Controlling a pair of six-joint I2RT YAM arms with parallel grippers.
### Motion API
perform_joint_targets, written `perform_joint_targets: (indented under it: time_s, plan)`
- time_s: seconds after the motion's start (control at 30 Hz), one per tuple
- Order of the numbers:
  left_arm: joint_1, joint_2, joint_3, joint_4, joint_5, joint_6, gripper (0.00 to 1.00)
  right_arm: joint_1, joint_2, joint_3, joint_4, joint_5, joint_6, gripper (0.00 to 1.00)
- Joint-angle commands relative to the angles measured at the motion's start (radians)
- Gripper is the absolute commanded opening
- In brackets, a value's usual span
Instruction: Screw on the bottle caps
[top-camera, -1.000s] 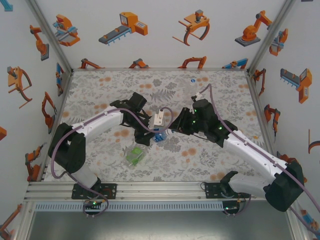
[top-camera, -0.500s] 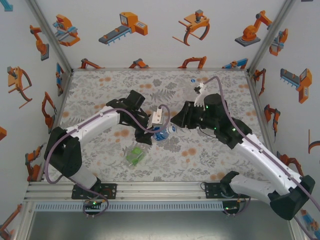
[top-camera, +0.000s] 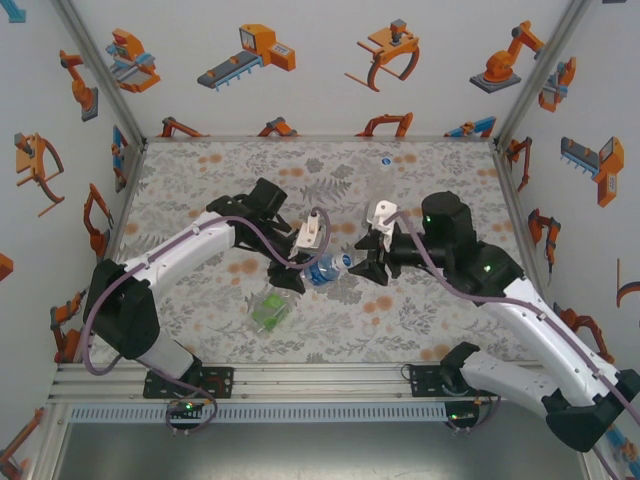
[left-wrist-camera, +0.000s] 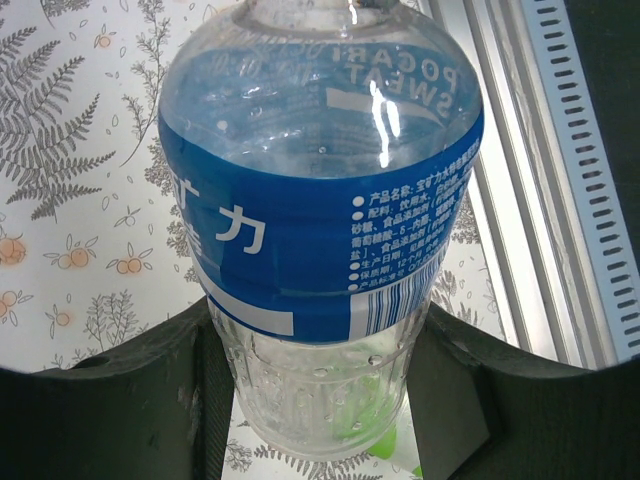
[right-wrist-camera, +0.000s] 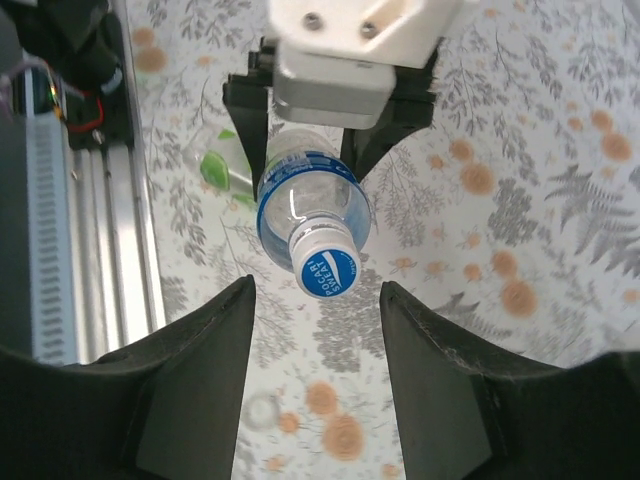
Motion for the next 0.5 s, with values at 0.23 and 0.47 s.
perform_joint_targets:
  time_s: [0.23, 0.47]
  plan:
    - [-0.001, -0.034, 0.027, -0.062, 0.057, 0.048, 0.00, 0.022, 0.091, 0.045, -0.013, -0.109, -0.214, 0.50]
    - [-0.001, -0.037, 0.027, -0.064, 0.057, 0.049, 0.00, 0.030, 0.102, 0.037, -0.011, -0.121, -0.217, 0.45]
